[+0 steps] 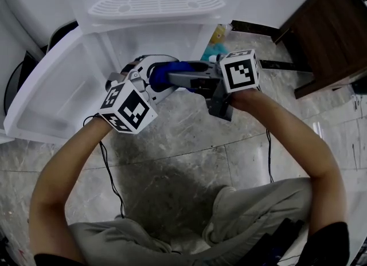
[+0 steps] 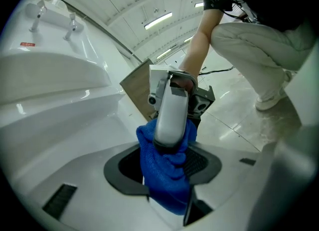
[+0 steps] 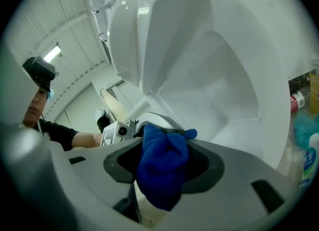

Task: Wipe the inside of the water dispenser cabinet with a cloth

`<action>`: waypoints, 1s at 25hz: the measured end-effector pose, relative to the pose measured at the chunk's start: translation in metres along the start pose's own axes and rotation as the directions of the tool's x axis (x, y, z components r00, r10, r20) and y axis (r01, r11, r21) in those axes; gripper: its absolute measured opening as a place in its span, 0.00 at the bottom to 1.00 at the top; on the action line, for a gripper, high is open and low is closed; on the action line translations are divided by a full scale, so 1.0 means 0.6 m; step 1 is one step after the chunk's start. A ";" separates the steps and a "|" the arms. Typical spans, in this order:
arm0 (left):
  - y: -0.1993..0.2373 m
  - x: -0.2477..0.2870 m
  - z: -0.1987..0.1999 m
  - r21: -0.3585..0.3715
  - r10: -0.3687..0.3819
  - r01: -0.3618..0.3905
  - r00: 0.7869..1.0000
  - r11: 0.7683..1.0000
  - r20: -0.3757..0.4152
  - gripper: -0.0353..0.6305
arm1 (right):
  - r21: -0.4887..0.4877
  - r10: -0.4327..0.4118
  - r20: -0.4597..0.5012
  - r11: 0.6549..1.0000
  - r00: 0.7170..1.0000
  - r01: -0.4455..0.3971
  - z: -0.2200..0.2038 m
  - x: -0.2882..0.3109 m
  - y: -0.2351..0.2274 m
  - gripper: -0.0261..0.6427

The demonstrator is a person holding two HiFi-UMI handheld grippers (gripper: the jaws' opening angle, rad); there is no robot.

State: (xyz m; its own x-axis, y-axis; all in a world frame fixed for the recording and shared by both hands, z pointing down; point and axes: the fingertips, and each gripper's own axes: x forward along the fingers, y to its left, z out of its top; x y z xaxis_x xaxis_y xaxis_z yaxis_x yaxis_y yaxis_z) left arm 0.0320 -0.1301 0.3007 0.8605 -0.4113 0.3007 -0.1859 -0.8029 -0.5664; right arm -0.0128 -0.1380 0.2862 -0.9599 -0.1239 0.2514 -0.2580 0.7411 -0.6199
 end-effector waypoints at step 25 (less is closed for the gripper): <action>0.048 -0.030 -0.046 -0.170 0.058 -0.063 0.998 0.983 -0.030 0.27 | -0.020 -0.006 0.018 1.000 1.000 0.007 0.018 -0.062 -0.042 0.23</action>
State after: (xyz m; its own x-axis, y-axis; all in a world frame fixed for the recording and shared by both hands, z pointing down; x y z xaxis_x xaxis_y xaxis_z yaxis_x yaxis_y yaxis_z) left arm -0.0018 -0.1575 0.3002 0.8336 -0.4702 0.2899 -0.3173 -0.8372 -0.4455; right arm 0.0283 -0.1591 0.2845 -0.9601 -0.1406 0.2416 -0.2621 0.7532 -0.6033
